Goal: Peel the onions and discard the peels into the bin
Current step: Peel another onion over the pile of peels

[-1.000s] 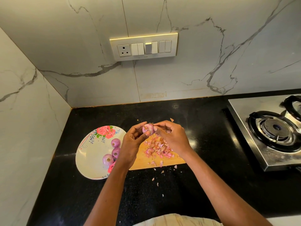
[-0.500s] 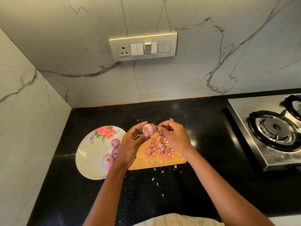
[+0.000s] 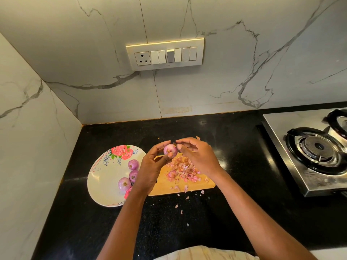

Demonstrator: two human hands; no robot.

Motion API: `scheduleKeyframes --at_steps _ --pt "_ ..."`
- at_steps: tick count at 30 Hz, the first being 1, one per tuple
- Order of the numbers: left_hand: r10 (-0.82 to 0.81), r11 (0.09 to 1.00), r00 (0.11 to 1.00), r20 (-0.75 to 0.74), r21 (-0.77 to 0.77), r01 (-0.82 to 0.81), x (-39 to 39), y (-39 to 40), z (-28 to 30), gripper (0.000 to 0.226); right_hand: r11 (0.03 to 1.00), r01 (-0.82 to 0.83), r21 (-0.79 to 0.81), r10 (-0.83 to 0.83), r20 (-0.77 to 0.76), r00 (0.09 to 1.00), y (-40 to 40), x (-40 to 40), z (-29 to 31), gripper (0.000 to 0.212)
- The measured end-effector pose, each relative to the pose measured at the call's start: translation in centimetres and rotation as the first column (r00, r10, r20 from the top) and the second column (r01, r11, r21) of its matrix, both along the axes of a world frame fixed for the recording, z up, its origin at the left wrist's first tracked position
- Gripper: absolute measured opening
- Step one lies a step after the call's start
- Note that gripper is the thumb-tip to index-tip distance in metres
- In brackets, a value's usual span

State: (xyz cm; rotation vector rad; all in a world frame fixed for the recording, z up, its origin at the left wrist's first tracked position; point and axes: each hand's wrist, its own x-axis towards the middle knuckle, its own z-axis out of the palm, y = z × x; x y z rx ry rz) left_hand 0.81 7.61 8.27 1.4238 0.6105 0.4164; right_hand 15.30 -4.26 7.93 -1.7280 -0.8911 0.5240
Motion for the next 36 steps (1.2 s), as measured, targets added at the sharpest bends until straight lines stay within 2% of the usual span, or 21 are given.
scheduleKeyframes --at_steps 6,12,15,19,21,25,32,36 --pt "-0.014 0.997 1.0 -0.012 0.08 0.015 0.1 0.1 -0.2 0.043 0.999 -0.011 0.035 0.009 0.065 0.998 -0.1 0.1 0.5 0.016" --pt "-0.048 0.999 0.999 0.011 -0.008 0.048 0.0 0.1 -0.3 0.049 1.0 -0.005 0.017 0.004 0.072 0.997 -0.2 0.2 0.2 0.012" --pt "-0.055 0.995 0.998 0.025 -0.08 0.056 0.0 -0.1 -0.2 0.056 0.999 0.033 0.042 -0.034 0.012 0.999 -0.3 0.2 -0.2 0.011" --pt "-0.053 0.994 0.998 0.027 -0.094 0.055 0.0 -0.1 0.0 0.053 0.998 0.021 0.066 -0.018 -0.038 0.999 -0.3 0.1 -0.2 0.012" --pt "-0.048 0.996 0.999 0.022 -0.077 0.05 0.0 -0.1 -0.1 0.05 0.997 0.001 0.075 0.005 -0.082 0.997 -0.3 0.1 -0.1 0.016" --pt "-0.052 0.998 0.999 -0.005 0.021 0.052 0.0 0.0 -0.1 0.044 0.999 -0.007 0.048 0.01 -0.065 0.998 -0.2 0.0 -0.2 0.017" --pt "-0.049 0.992 0.999 -0.009 0.119 0.05 0.0 -0.3 0.2 0.04 0.997 0.001 0.077 0.018 -0.24 0.971 -0.3 -0.3 -0.4 0.017" --pt "-0.032 0.99 0.999 -0.008 0.135 0.033 0.1 -0.5 0.1 0.038 0.996 0.043 0.08 -0.023 -0.233 0.972 -0.2 -0.6 -0.3 0.013"
